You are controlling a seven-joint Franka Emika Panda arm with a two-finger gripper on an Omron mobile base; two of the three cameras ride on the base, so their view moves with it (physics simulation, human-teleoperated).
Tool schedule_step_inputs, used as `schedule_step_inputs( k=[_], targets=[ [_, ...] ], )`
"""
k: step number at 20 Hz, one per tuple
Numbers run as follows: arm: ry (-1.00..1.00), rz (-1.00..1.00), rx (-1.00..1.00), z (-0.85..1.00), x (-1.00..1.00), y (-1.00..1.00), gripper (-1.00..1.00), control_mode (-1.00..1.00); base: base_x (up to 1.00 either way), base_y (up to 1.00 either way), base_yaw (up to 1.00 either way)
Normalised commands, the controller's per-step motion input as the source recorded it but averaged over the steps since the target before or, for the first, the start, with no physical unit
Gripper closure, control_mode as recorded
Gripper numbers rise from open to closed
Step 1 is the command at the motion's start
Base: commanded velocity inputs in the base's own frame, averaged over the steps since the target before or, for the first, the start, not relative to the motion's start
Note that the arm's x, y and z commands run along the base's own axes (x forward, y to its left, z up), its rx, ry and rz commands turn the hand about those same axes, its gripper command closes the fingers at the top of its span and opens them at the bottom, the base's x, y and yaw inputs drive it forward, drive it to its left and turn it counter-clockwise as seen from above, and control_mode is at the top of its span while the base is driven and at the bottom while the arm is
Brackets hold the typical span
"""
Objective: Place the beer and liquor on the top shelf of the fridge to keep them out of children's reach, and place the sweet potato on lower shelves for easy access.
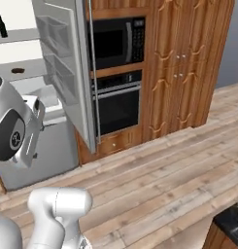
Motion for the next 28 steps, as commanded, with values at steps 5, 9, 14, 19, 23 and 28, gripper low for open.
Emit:
schedule_step_inputs(
  k=[5, 9, 14, 19, 23, 28],
  targets=[
    [0.0, 0.0, 0.0, 0.0, 0.0, 0.0, -1.0, 1.0, 0.12, -0.46, -0.58],
    [0.0, 0.0, 0.0, 0.0, 0.0, 0.0, -1.0, 1.0, 0.38, -0.37, -0.53],
    [0.0, 0.0, 0.0, 0.0, 0.0, 0.0, -1.0, 1.0, 0.8, -0.08, -0.38],
    [0.0, 0.0, 0.0, 0.0, 0.0, 0.0, -1.0, 1.0, 1.0, -0.01, -0.36],
    [0.0, 0.0, 0.0, 0.0, 0.0, 0.0, -1.0, 1.0, 1.0, 0.0, -0.36],
    [0.0, 0.0, 0.0, 0.0, 0.0, 0.0, -1.0, 1.0, 1.0, 0.01, -0.41]
  ],
)
